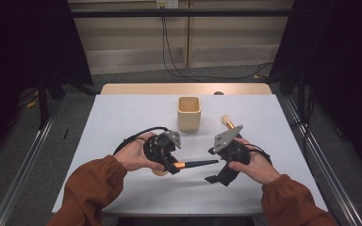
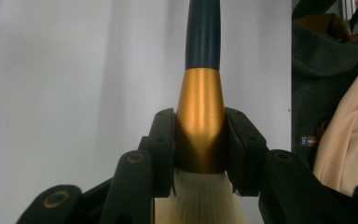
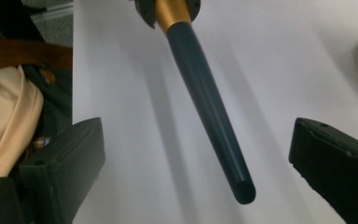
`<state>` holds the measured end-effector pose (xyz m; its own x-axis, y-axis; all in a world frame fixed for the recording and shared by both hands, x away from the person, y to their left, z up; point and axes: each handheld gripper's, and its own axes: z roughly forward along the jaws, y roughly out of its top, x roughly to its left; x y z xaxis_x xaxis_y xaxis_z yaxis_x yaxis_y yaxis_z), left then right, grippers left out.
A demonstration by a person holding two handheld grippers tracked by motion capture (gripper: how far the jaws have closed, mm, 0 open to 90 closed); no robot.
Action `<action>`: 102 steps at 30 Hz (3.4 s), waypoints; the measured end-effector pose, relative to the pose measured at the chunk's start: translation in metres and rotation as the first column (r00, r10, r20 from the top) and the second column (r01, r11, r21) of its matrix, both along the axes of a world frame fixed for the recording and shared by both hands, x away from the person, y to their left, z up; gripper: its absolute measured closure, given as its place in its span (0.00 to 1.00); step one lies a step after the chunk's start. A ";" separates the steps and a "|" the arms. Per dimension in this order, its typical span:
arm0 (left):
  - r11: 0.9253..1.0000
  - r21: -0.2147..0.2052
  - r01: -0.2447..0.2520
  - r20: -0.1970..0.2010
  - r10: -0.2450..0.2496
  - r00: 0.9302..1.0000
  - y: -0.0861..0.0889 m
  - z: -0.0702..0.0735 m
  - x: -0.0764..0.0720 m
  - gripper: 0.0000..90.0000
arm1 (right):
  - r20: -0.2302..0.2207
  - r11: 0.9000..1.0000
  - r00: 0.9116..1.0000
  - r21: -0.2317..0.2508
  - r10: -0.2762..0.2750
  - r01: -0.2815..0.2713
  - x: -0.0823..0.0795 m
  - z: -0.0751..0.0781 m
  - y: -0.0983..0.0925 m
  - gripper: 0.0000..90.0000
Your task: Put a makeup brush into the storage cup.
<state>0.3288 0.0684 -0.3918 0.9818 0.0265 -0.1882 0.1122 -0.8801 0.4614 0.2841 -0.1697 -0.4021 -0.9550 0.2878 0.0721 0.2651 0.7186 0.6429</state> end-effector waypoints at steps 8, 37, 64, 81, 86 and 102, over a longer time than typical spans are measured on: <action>1.000 0.028 0.008 -0.013 -0.008 1.000 -0.006 -0.002 -0.001 0.74 | -0.042 0.991 0.997 -0.115 0.058 -0.062 0.009 -0.004 0.011 0.04; 0.998 0.052 0.024 -0.023 -0.023 0.999 -0.014 -0.013 0.001 0.74 | -0.101 0.956 0.984 -0.244 0.143 -0.164 0.020 -0.016 0.052 0.36; 1.000 0.020 -0.001 -0.032 0.002 0.999 -0.010 -0.021 0.000 0.74 | -0.059 0.969 0.985 -0.181 0.160 -0.168 0.023 -0.016 0.061 0.73; 1.000 0.011 0.022 -0.045 -0.021 0.999 -0.007 -0.022 0.002 0.73 | -0.060 0.962 0.980 -0.187 0.190 -0.198 0.021 -0.021 0.063 0.83; 1.000 -0.001 0.015 -0.037 -0.015 0.999 -0.006 -0.022 0.003 0.73 | -0.052 0.964 0.981 -0.181 0.186 -0.192 0.021 -0.021 0.062 0.83; 0.994 -0.091 -0.060 -0.009 0.059 0.998 -0.001 -0.023 0.002 0.44 | -0.036 0.972 0.988 -0.177 0.153 -0.157 0.021 -0.017 0.054 0.84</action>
